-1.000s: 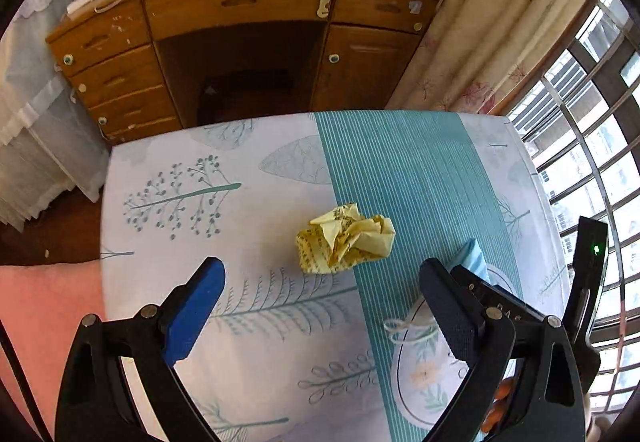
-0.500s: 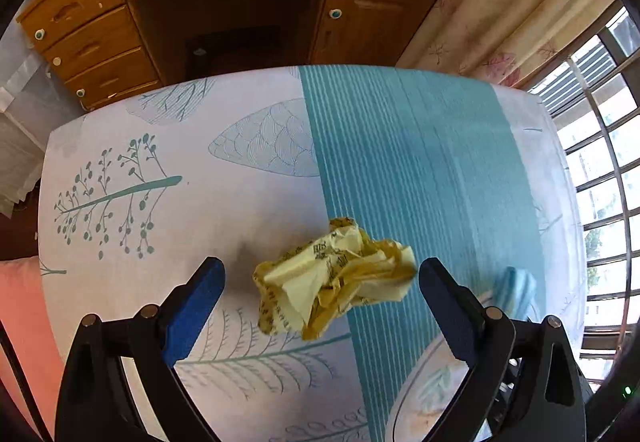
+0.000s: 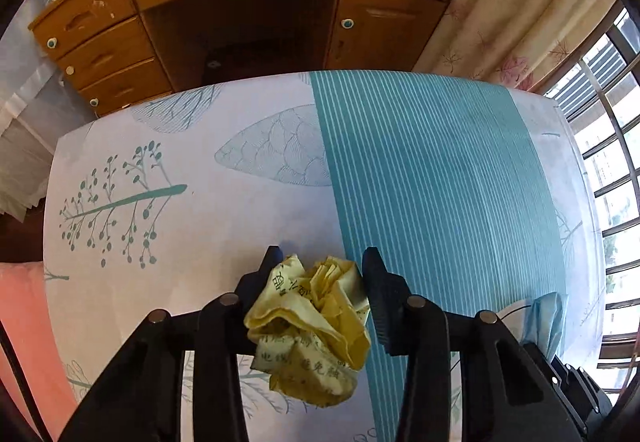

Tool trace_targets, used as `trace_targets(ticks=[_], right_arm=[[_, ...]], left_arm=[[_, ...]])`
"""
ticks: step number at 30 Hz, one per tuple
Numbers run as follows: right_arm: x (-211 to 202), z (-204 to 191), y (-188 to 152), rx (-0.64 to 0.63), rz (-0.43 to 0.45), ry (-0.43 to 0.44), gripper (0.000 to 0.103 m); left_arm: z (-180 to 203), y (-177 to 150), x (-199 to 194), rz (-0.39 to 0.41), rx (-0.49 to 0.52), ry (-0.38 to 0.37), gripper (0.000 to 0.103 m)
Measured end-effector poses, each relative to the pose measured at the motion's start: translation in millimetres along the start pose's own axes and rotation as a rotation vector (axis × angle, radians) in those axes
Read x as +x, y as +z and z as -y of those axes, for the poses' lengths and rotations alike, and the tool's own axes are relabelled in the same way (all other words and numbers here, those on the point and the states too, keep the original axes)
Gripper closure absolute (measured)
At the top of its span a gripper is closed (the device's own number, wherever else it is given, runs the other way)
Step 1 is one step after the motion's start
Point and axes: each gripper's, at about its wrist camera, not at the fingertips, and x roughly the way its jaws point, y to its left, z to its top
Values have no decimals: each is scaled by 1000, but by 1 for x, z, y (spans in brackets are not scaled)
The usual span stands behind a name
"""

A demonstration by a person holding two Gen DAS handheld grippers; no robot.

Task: Collect trash
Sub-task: 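Carry the yellow paper and blue mask with both grippers over the bin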

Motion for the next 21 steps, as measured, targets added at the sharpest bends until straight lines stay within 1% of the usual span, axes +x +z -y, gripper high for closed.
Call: trace_targets(ticks=[5,10,13,17,21], right_arm=[[-24,-2,-7,-56,44,16,92],[-61,0,-15,-120,108,42,92],[-89,6,-23,-156,142,65,92],[-125,16,-40,-207,184,106,92],[-164,34,-67,-271,224,169,92]], left_arm=[[0,-20,-26,19,-10,-12,66],[12,-53,-68,56,13,-21,67],[25,-80,-100,83,24,-23,67],[42,-118,-145,126,14,-19,67],[64,-164,-190,181,-5,5,67]])
